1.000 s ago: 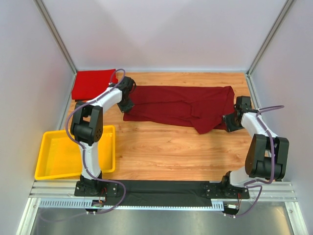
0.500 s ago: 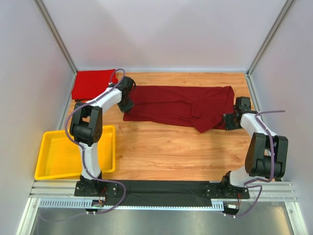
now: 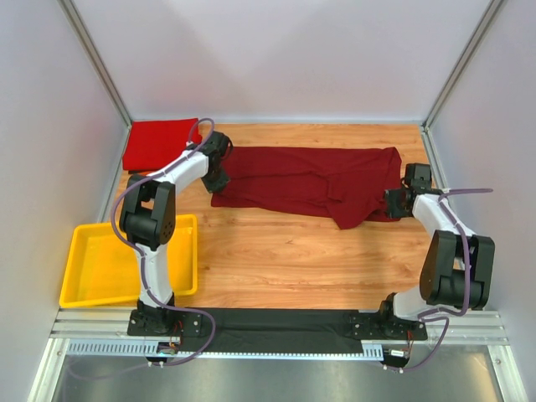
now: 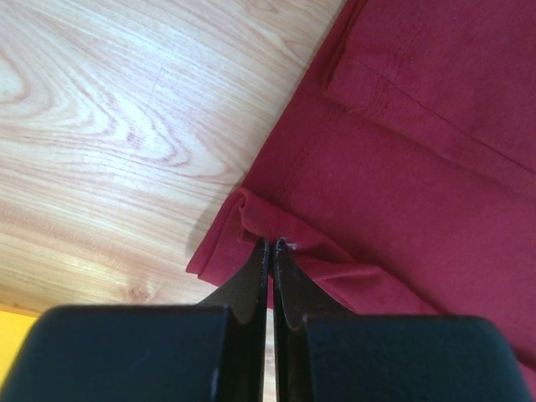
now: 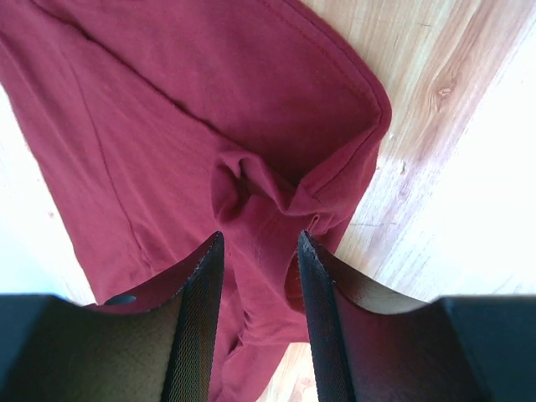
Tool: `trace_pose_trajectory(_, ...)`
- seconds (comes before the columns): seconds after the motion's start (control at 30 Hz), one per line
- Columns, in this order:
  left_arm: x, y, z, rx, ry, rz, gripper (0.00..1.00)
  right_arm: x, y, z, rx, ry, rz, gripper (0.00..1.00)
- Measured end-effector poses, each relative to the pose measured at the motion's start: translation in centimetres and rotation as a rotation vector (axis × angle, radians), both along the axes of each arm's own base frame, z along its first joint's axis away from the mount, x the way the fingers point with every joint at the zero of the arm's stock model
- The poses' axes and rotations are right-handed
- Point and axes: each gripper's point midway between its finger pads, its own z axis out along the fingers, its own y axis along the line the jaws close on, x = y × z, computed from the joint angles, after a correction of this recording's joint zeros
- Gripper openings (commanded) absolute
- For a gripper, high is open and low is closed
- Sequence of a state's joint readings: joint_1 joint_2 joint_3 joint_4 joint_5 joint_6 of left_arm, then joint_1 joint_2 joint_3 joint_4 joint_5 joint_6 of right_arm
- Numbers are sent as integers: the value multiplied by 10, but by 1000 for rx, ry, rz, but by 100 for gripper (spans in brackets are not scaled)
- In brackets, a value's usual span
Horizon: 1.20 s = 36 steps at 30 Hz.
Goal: Fold and stack the t-shirts
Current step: Fold the tshirt
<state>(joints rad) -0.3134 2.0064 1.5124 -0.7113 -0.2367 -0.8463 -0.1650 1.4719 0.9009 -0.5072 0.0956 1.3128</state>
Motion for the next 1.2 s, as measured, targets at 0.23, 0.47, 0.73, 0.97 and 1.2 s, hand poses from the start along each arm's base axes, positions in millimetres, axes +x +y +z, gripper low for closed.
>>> trace_pose_trajectory(0.23, -4, 1, -4, 4, 11, 0, 0, -4, 1, -7, 13, 30, -8, 43)
trace_pose_trajectory(0.47, -4, 1, -4, 3, 9, -1, 0, -5, 3, -2, 25, 15, -27, 43)
trace_pose_trajectory(0.73, -2, 0, -4, 0, 3, 0, 0, 0, 8, -6, 40, 9, -28, 43)
trace_pose_trajectory(0.97, -2, -3, -4, -1, 1, -6, 0, 0, 10, -22, 57, 51, -38, 38)
trace_pose_trajectory(1.2, -2, -3, -4, 1, -1, -5, 0, 3, 6, -21, 33, 46, -34, 0)
